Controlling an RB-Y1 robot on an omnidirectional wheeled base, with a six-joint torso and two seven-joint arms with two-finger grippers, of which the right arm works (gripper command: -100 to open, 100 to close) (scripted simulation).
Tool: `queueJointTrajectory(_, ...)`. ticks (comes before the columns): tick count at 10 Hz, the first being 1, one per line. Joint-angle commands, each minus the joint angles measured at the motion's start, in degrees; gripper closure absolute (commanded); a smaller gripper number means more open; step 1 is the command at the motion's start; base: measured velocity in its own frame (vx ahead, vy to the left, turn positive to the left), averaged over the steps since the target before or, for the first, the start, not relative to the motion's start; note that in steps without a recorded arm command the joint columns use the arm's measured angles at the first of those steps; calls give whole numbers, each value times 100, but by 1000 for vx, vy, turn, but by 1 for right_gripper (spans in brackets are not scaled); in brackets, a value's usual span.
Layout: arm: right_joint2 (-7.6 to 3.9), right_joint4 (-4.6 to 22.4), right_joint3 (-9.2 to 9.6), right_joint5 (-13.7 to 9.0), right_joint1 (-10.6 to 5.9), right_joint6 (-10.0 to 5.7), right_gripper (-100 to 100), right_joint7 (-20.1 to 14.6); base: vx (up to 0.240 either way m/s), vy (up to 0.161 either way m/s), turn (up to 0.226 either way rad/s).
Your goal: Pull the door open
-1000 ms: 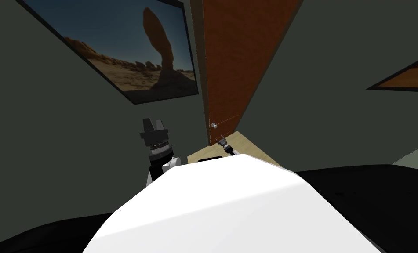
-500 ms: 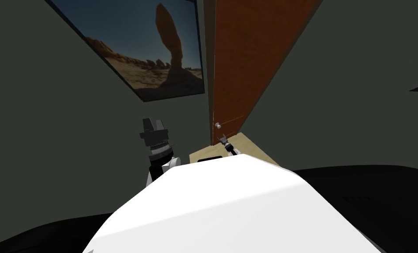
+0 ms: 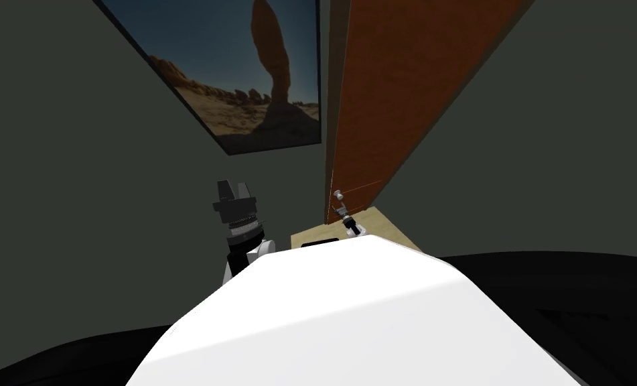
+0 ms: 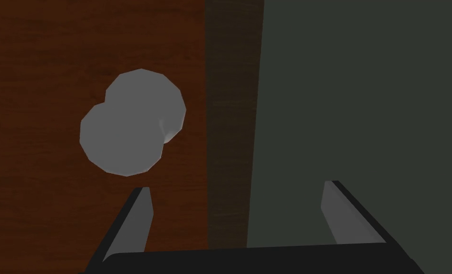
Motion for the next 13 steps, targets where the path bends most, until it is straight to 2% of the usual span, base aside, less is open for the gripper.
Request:
queueJointTrajectory(1, 17, 97, -60, -182, -113, 60, -100, 121, 130, -49, 131)
queueJointTrajectory(6, 116, 564, -242, -626, -504, 81, -100, 435, 82, -88, 83)
queueJointTrajectory(7, 134, 616, -263, -677, -548, 83, -100, 470, 81, -131, 61)
queueJointTrajectory(8, 146, 587, -234, -628, -513, 78, -100, 444, 30, -58, 17)
queueJointTrajectory(9, 146, 587, -234, -628, -513, 78, 100, 444, -7, 8, -11)
queueJointTrajectory(13, 146, 587, -234, -628, -513, 78, 100, 444, -6, 15, -2)
